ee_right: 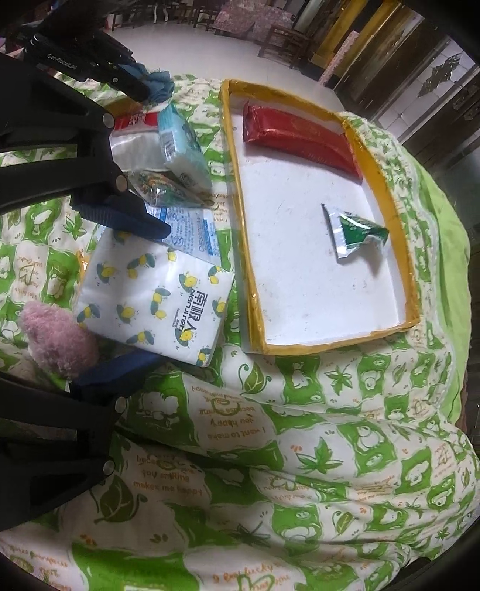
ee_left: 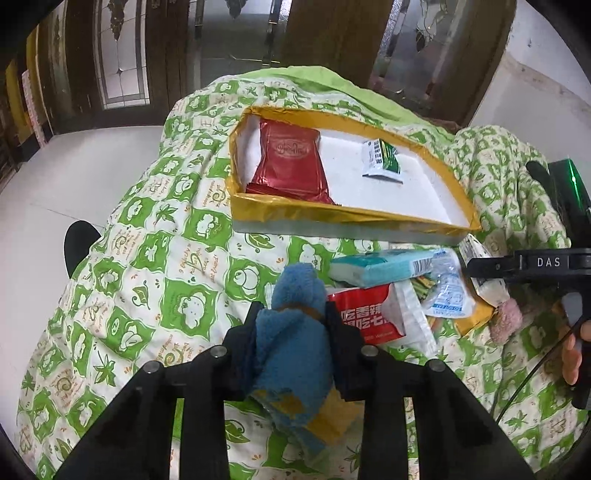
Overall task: Organize soft objects
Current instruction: 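Grasp the blue cloth bundle with the left gripper while the right grips the lemon-print tissue pack, then carry the blue cloth with the left gripper while the right carries the tissue pack to the tray, then open the left gripper to drop the blue cloth in the tray while the right lowers the tissue pack, then withdraw both grippers from the tray toward the loose items on the quilt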
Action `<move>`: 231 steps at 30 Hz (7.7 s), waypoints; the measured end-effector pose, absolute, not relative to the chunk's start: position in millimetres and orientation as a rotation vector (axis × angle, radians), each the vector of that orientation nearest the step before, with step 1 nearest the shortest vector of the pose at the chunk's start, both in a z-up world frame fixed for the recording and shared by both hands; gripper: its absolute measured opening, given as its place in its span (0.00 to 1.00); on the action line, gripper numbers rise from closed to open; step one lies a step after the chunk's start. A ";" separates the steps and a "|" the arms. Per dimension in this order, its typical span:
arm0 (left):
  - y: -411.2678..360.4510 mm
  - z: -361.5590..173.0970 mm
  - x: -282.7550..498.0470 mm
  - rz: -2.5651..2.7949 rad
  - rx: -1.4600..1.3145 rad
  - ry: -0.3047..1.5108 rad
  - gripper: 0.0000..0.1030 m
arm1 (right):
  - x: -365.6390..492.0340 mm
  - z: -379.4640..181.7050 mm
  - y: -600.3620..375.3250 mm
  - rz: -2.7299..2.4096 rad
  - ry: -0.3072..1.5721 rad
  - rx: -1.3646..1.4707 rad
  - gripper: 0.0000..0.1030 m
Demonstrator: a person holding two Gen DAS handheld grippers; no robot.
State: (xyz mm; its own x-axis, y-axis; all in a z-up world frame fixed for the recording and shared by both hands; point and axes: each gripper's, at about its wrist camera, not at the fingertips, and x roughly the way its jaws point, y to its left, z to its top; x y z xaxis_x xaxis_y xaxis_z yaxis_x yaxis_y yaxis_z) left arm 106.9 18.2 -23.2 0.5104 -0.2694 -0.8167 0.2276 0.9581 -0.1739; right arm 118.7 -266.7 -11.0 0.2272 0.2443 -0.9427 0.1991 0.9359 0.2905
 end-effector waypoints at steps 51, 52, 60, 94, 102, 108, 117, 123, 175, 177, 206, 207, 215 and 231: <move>-1.9 35.1 124.0 -0.344 -0.037 0.887 0.31 | 112.9 42.1 -265.4 0.085 1.202 0.343 0.63; -2.3 35.3 124.5 -0.345 -0.036 0.887 0.31 | 113.0 42.1 -265.4 0.085 1.202 0.343 0.63; -6.0 38.6 127.2 -0.348 -0.032 0.883 0.31 | 112.8 43.0 -265.8 0.084 1.200 0.343 0.63; -27.6 44.4 150.3 -0.362 -0.002 0.882 0.31 | 137.3 40.2 -273.2 0.077 1.195 0.311 0.63; -31.1 41.6 165.0 -0.361 -0.001 0.890 0.31 | 157.6 41.4 -283.4 0.069 1.181 0.307 0.63; -31.0 37.9 181.1 -0.345 0.007 0.892 0.31 | 174.7 42.4 -291.1 0.069 1.180 0.323 0.63; -20.9 30.4 209.8 -0.303 0.029 0.902 0.31 | 201.6 32.7 -287.7 0.083 1.215 0.306 0.63; -4.1 23.7 232.5 -0.249 0.026 0.913 0.31 | 218.3 32.7 -280.9 0.095 1.212 0.263 0.63; -99.7 -38.2 331.6 -0.353 -0.016 1.047 0.71 | 304.4 -15.0 -279.5 0.083 1.246 0.198 0.65; -99.8 -35.4 329.2 -0.355 -0.012 1.041 0.76 | 301.8 -11.1 -283.1 0.075 1.237 0.219 0.71; -47.7 30.3 224.8 -0.347 -0.067 0.920 0.92 | 218.3 36.8 -287.4 0.091 1.136 0.364 0.91; -45.7 30.8 219.4 -0.340 -0.056 0.916 0.92 | 213.2 38.0 -286.4 0.093 1.136 0.363 0.91; -24.6 24.8 166.7 -0.332 -0.045 0.940 0.97 | 175.4 40.9 -274.3 0.133 1.144 0.353 0.99; 16.5 -2.2 78.5 -0.285 -0.003 0.955 1.00 | 114.6 28.7 -277.1 0.203 1.202 0.387 0.99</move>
